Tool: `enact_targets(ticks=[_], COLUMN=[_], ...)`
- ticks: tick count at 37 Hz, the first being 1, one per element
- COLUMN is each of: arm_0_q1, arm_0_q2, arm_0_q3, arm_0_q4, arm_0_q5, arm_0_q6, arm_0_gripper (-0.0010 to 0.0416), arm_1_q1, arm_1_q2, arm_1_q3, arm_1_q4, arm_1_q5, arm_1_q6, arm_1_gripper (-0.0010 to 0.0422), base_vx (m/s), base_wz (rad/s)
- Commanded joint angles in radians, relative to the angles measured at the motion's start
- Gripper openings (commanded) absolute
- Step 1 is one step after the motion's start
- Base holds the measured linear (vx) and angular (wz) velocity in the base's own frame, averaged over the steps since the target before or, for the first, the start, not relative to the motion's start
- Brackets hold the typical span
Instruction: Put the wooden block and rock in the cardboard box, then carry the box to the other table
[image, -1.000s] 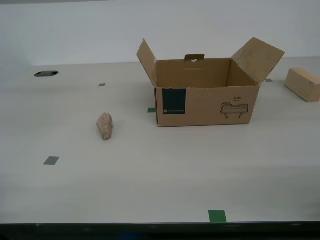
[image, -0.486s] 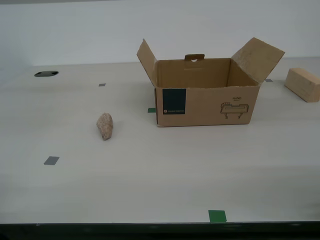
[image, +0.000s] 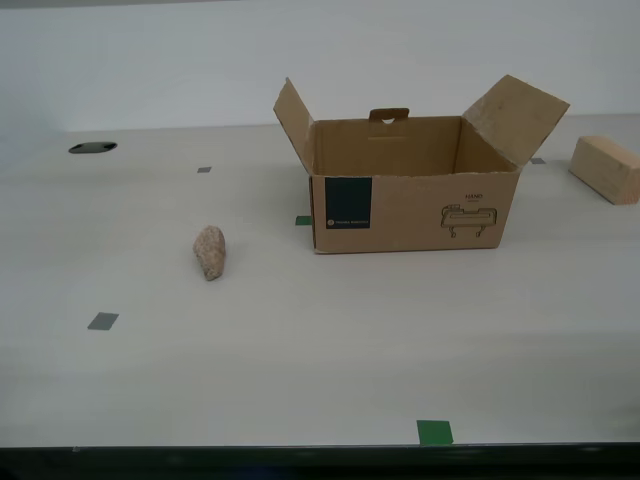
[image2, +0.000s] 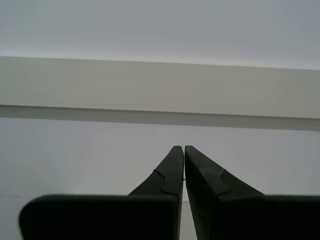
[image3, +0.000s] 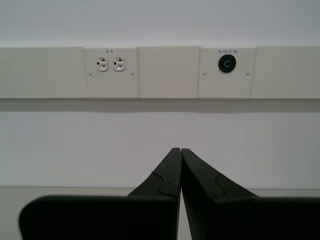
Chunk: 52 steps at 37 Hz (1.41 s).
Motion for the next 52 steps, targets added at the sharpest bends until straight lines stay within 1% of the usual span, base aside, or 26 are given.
enact_targets(ticks=[1, 28, 32, 34, 37, 41, 46, 49, 52], arm_0_q1=[0.000, 0.000, 0.000, 0.000, 0.000, 0.000, 0.000, 0.000, 0.000], arm_0_q2=[0.000, 0.000, 0.000, 0.000, 0.000, 0.000, 0.000, 0.000, 0.000], arm_0_q3=[0.001, 0.001, 0.001, 0.003, 0.026, 0.075, 0.129, 0.160, 0.192], arm_0_q4=[0.004, 0.004, 0.003, -0.002, -0.060, -0.176, -0.288, -0.352, -0.419], arm_0_q5=[0.000, 0.000, 0.000, 0.000, 0.000, 0.000, 0.000, 0.000, 0.000], arm_0_q6=[0.000, 0.000, 0.000, 0.000, 0.000, 0.000, 0.000, 0.000, 0.001], arm_0_gripper=[0.0000, -0.0001, -0.0001, 0.0000, -0.0001, 0.0000, -0.0001, 0.0000, 0.0000], arm_1_q1=[0.000, 0.000, -0.001, -0.001, -0.001, -0.002, -0.009, -0.017, -0.026], arm_1_q2=[0.000, 0.000, 0.000, 0.000, 0.000, 0.000, 0.000, 0.000, 0.000], arm_1_q3=[0.000, 0.000, 0.009, 0.021, 0.045, 0.089, 0.145, 0.177, 0.200], arm_1_q4=[0.003, 0.003, -0.017, -0.050, -0.114, -0.227, -0.368, -0.449, -0.510], arm_1_q5=[0.003, 0.004, 0.004, 0.004, 0.004, 0.005, 0.009, 0.019, 0.037], arm_1_q6=[0.000, -0.002, -0.006, -0.009, -0.009, -0.014, -0.045, -0.066, -0.075], arm_1_gripper=[0.0000, 0.0000, -0.0001, -0.0001, -0.0001, -0.0001, -0.0001, -0.0001, -0.0001], base_vx=[0.000, 0.000, 0.000, 0.000, 0.000, 0.000, 0.000, 0.000, 0.000], base_wz=[0.000, 0.000, 0.000, 0.000, 0.000, 0.000, 0.000, 0.000, 0.000])
